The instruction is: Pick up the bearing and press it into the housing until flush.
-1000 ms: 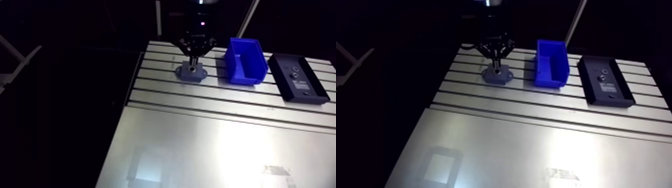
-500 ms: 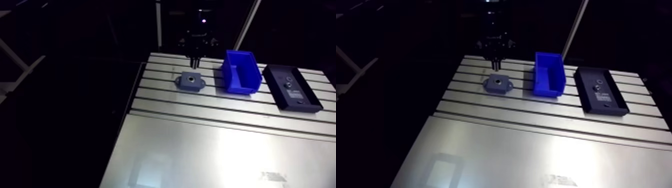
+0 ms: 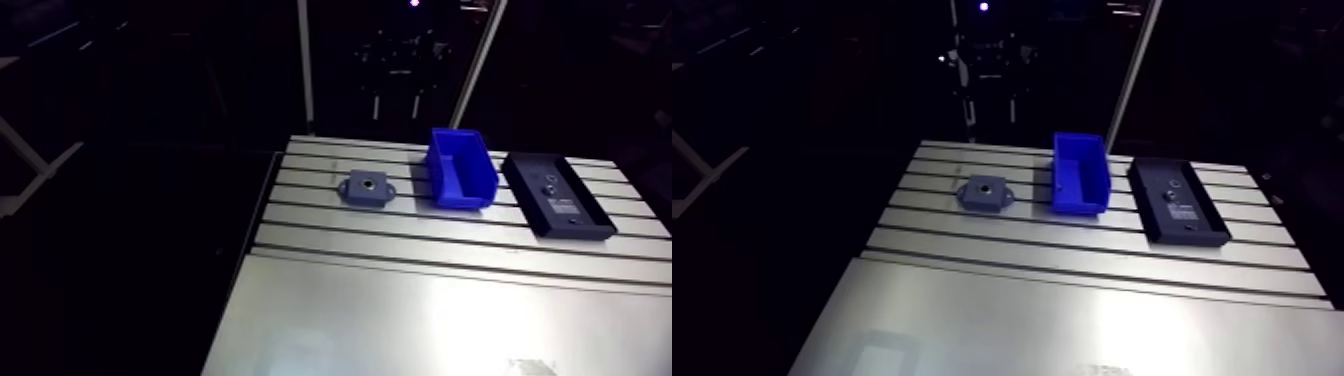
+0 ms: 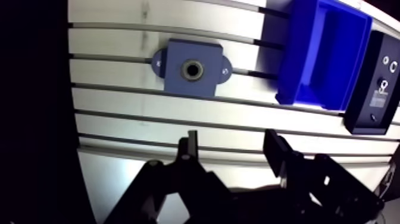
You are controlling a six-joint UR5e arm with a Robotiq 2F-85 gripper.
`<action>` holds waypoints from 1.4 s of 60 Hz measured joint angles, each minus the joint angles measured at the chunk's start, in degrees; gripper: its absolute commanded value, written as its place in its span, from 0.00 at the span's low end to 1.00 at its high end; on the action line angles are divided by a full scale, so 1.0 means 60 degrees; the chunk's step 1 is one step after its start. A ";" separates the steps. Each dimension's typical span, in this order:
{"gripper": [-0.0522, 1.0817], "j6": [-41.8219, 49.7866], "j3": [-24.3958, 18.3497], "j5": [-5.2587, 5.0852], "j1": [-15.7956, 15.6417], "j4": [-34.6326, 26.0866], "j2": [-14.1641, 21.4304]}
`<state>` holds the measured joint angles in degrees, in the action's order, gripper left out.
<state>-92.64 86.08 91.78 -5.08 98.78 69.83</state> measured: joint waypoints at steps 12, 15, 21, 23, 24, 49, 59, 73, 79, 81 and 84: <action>0.05 -0.0002 -0.0515 0.0089 0.0304 -0.0694 0.0242; 0.05 -0.0002 -0.0627 0.0125 0.0381 -0.0835 0.0298; 0.05 -0.0004 -0.0848 0.0201 0.0534 -0.1097 0.0412; 0.05 -0.0005 -0.0918 0.0226 0.0590 -0.1179 0.0450; 0.05 -0.0005 -0.0953 0.0239 0.0616 -0.1216 0.0467; 0.05 0.0006 -0.1450 0.0293 0.1044 -0.1567 0.0668; 0.05 0.0012 -0.1584 0.0186 0.1103 -0.1574 0.0656; 0.05 0.0005 -0.1802 -0.0050 0.1228 -0.1640 0.0690; 0.05 -0.0001 -0.1842 -0.0088 0.1273 -0.1691 0.0764; 0.05 -0.0002 -0.1846 -0.0095 0.1286 -0.1713 0.0796; 0.05 -0.0003 -0.1838 -0.0101 0.1299 -0.1740 0.0850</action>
<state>-92.66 75.05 91.18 2.72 88.34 74.93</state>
